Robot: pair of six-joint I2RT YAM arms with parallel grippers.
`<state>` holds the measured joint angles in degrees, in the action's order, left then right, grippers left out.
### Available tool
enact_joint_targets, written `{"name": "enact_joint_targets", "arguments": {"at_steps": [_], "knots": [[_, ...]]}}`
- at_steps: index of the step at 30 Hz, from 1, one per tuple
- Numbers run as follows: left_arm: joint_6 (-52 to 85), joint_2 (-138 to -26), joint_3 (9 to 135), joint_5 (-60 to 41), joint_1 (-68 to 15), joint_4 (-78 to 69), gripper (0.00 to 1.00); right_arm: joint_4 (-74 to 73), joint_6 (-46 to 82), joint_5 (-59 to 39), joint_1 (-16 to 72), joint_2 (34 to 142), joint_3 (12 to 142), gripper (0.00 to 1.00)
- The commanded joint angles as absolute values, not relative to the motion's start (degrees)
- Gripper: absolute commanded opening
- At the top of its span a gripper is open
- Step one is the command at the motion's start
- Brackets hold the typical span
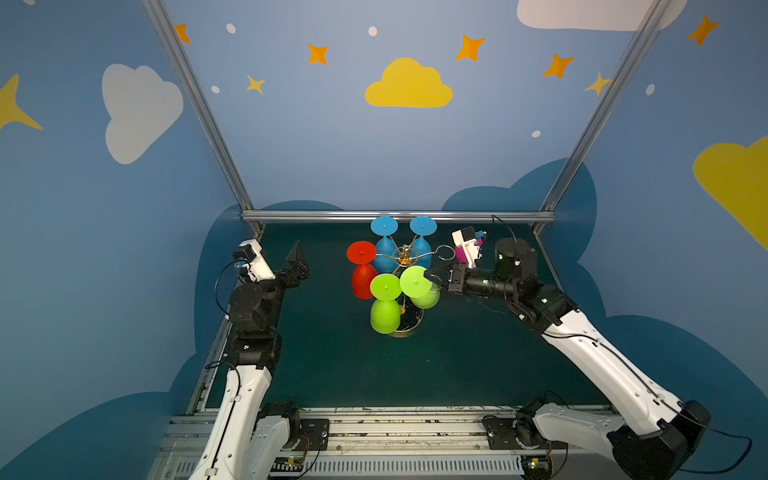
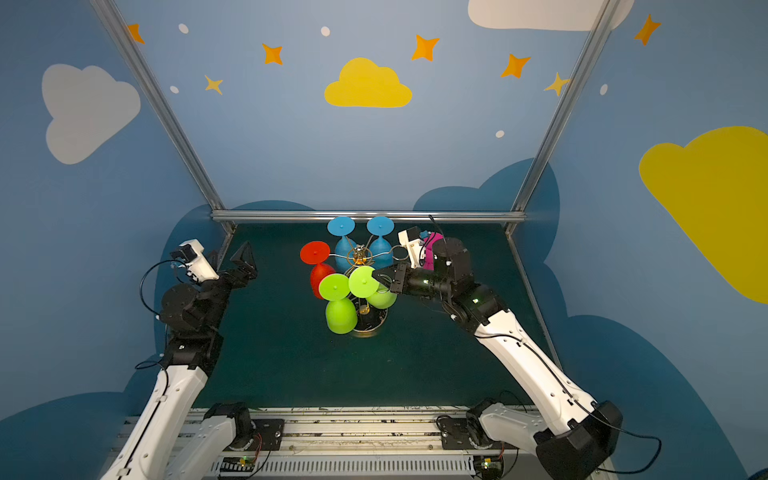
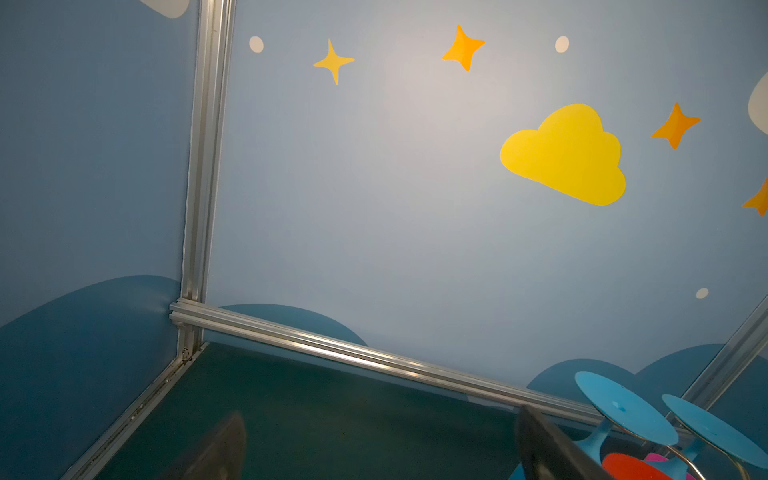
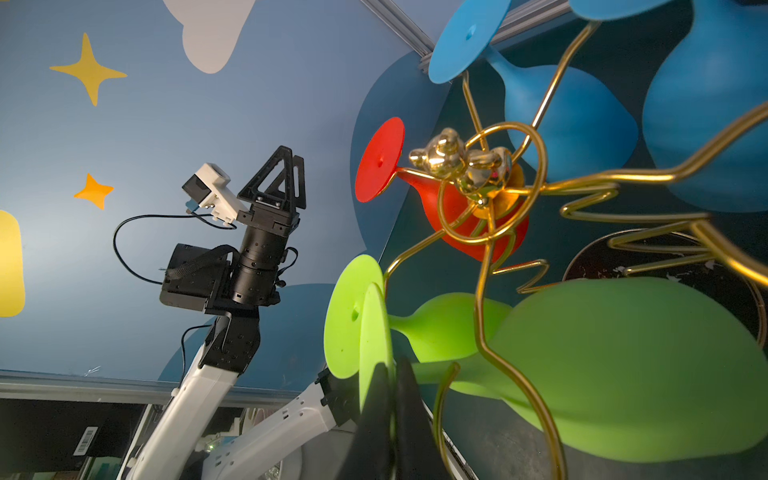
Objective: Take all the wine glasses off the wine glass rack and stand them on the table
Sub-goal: 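Close the right gripper on the lime-green glass base rim, then pull the lime-green glass off the rack with the right gripper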
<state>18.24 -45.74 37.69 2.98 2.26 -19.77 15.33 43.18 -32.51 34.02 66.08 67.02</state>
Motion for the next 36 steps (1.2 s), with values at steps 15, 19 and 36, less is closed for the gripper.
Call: {"name": "enact_joint_targets", "arguments": {"at_steps": [15,19,36], "knots": [[18.2,-45.2,37.4,3.0,2.4,-20.2,1.0,24.4,38.3,-30.3,34.3,58.5,63.5,0.0],[18.1,-45.1,37.4,3.2,2.4,-20.2,1.0,26.4,38.1,-29.4,33.3,55.6,61.5,0.0],[18.3,-44.2,38.5,3.7,2.7,-19.1,1.0,36.5,32.8,-23.9,21.1,43.2,64.6,0.0]]}}
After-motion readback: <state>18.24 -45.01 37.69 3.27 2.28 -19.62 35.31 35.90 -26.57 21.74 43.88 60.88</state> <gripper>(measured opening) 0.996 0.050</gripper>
